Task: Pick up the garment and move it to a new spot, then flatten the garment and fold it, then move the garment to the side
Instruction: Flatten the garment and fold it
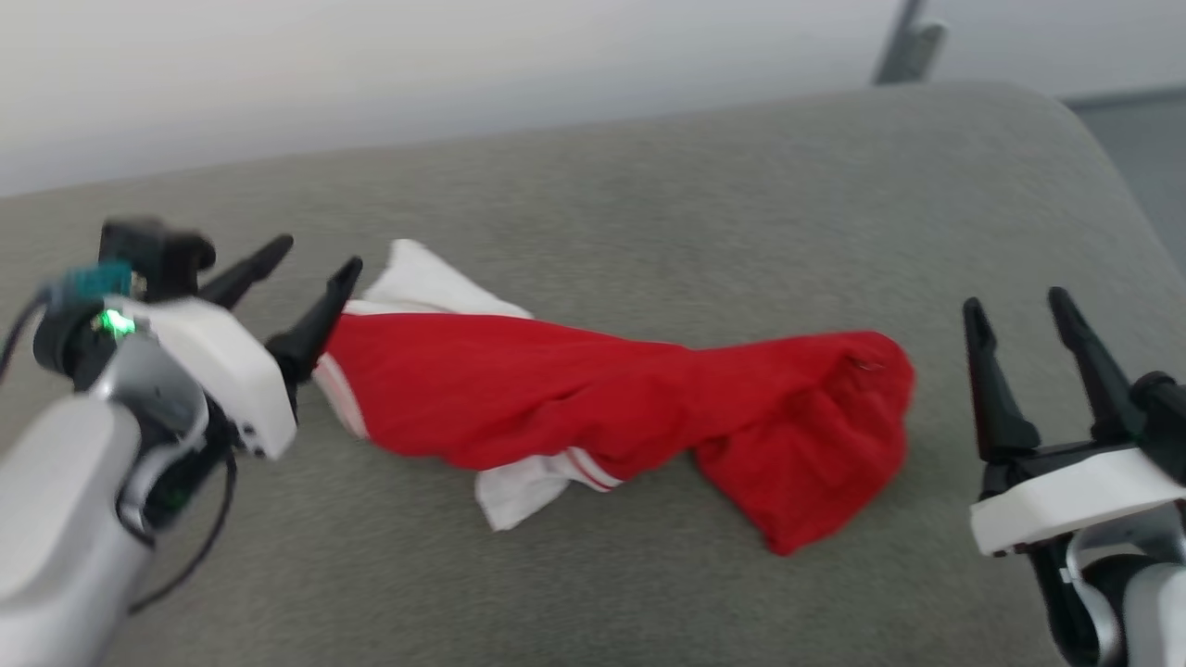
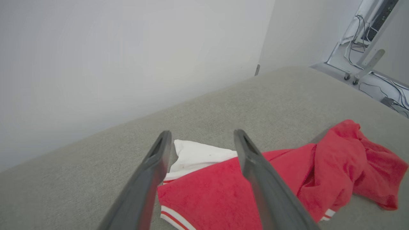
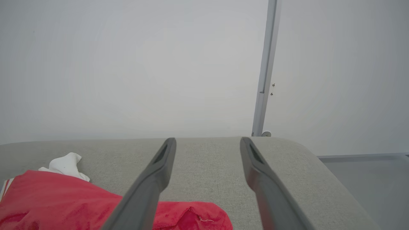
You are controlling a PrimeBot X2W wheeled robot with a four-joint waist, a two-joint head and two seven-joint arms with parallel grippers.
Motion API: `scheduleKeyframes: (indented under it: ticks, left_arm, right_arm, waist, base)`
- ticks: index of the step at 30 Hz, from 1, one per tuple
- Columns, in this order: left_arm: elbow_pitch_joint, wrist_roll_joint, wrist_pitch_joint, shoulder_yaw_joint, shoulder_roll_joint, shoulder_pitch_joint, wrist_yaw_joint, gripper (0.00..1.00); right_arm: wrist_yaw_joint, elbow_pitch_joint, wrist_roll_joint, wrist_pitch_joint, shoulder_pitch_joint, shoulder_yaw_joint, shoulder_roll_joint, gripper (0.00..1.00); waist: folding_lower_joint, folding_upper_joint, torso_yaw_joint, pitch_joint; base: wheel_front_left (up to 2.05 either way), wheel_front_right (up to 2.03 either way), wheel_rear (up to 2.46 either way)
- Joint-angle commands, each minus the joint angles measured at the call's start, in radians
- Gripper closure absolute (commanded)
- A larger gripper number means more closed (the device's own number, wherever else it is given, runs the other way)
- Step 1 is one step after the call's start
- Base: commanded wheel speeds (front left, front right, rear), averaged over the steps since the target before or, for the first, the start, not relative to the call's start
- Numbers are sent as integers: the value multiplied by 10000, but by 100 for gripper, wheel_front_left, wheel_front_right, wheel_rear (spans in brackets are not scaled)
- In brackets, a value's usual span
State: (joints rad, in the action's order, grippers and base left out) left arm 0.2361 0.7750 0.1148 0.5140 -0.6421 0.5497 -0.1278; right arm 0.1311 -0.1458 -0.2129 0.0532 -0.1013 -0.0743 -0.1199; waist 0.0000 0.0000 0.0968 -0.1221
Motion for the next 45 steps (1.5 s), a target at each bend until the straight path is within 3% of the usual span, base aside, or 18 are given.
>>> scheduleKeyframes:
  ticks: [1, 6, 15, 24, 29, 31, 38, 45]
  left_arm:
    - [295, 174, 268, 215, -91, 470, -34, 0]
    - [1745, 681, 1373, 937, -205, 1866, -34, 0]
    - [4772, 652, 3454, 1973, -305, 3673, -23, 0]
    - [7321, 291, 5492, 2827, 235, 4353, 211, 0]
    - [7925, 219, 6403, 3189, 636, 4268, 216, 0]
    - [8031, 243, 6436, 3266, 849, 4231, 171, 100]
    - [8167, 547, 5595, 2892, 1163, 4782, 191, 100]
    - [8021, 531, 4509, 2604, 936, 5210, 311, 100]
  right_arm:
    - [-7, -3, 0, -124, 19, 88, 112, 0]
    - [-7, 75, -162, -297, -123, 560, 378, 0]
    - [-7, 384, -486, -488, -681, 1295, 461, 0]
    - [-7, 533, -686, -513, -990, 1388, 347, 0]
    - [-7, 548, -787, -460, -1095, 1382, 337, 0]
    - [-7, 547, -817, -427, -1125, 1398, 324, 0]
    - [-7, 524, -771, -296, -939, 1237, 247, 0]
    - [-7, 378, -631, -45, -472, 905, 180, 0]
  waist:
    - [0, 0, 723, -389]
    - [0, 0, 1565, -838]
    - [0, 0, 2690, -1825]
    - [0, 0, 2889, -2324]
    - [0, 0, 2779, -2361]
    - [0, 0, 2672, -2349]
    - [0, 0, 2079, -1986]
    - [0, 0, 1117, -1306]
  base:
    - [0, 0, 0]
    - [0, 0, 0]
    - [0, 0, 0]
    - [0, 0, 0]
    - [0, 0, 0]
    - [0, 0, 0]
    - [0, 0, 0]
    - [0, 0, 0]
